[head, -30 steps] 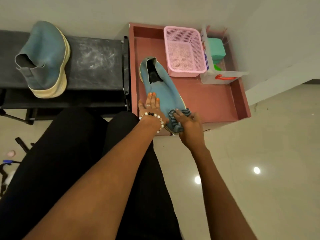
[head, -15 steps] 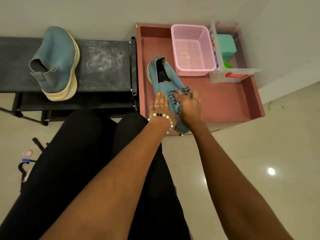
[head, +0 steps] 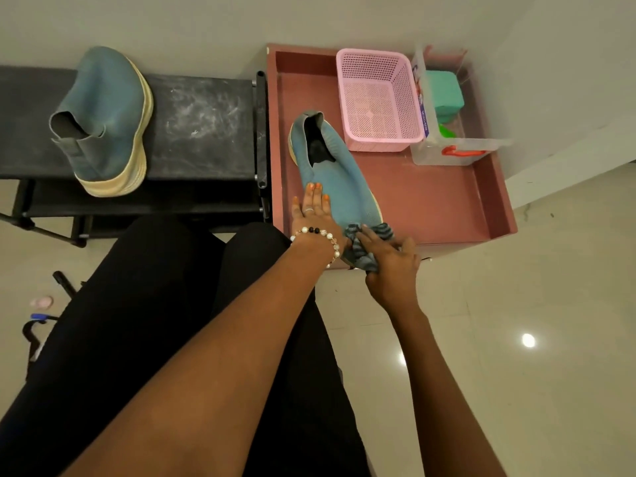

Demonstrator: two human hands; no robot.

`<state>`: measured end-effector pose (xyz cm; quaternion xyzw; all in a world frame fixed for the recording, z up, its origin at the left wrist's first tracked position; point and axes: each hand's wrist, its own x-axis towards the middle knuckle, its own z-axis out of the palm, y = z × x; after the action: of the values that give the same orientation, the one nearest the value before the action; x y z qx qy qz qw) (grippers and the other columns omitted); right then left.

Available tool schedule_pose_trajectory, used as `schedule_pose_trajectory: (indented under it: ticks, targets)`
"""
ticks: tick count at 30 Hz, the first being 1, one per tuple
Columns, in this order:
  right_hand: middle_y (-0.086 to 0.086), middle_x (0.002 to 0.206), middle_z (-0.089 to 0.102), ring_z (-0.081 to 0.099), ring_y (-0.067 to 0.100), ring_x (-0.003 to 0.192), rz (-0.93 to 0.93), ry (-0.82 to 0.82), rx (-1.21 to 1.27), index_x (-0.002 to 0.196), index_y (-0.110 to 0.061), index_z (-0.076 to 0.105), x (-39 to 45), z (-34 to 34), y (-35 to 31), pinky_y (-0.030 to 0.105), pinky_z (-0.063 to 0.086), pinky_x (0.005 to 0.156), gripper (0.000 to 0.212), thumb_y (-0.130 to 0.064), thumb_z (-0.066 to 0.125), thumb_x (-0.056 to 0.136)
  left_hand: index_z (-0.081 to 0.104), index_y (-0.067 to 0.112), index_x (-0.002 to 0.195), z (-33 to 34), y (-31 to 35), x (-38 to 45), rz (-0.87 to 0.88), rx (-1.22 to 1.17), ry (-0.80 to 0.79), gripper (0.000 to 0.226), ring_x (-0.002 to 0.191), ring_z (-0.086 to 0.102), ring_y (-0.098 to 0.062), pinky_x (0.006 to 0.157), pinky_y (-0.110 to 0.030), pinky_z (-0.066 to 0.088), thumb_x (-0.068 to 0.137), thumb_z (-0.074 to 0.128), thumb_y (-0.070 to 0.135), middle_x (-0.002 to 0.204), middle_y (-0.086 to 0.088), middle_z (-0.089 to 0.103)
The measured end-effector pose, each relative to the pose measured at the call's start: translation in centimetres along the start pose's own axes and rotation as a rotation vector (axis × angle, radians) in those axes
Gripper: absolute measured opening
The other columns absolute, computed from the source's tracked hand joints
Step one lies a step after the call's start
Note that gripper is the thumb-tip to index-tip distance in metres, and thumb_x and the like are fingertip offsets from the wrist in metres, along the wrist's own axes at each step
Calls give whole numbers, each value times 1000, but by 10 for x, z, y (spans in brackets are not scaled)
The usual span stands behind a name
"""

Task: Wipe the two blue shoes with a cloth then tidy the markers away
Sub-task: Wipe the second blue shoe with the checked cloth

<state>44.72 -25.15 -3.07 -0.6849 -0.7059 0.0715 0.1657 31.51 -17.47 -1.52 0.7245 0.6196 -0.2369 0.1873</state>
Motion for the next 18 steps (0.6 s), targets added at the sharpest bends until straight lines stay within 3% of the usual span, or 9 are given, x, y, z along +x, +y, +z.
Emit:
schedule_pose_trajectory:
  ticks: [2,4,6,8,12,18]
  targets:
    - [-4,124,62,46,35,97,110,-92,4,124,-25,61,0,-1,-7,39,33,79,62,3,64,69,-18,0,147,-1,0,0,11,7,-5,80,141,-26,-33,117,-51,-6,100,24,50,153,-18,-28]
    - [2,126,59,39,32,108,184,-223,-16,131,-27,55,16,2,-13,39,32,85,53,-12,62,81,-16,0,148,-2,0,0,16,-9,-11,71,141,-26,-33,118,-50,-4,102,22,40,153,-18,-29]
    - [7,132,51,35,31,114,150,-333,-112,138,-30,44,41,6,-15,40,33,91,59,-31,65,82,-15,0,148,-3,-1,2,21,-32,-9,66,141,-26,-33,118,-51,-3,103,20,32,153,-18,-28]
    - [7,140,41,33,31,116,52,-361,-187,142,-30,36,66,17,-13,38,33,91,65,-37,62,84,-15,-1,148,-3,-1,2,29,-52,-15,69,141,-26,-33,117,-53,-2,102,22,34,153,-18,-28]
    - [0,143,40,33,31,117,-64,-253,-231,143,-31,32,120,36,-22,36,30,85,55,-31,49,91,-18,0,147,0,-1,5,27,-86,-31,82,141,-27,-29,116,-55,-3,100,28,50,154,-15,-29]
    - [-8,144,41,31,30,120,-162,-278,-287,141,-33,36,156,45,-27,38,33,84,57,-18,53,88,-21,3,147,-2,-2,4,34,-136,-52,95,141,-30,-24,115,-57,-4,94,34,60,154,-11,-30]
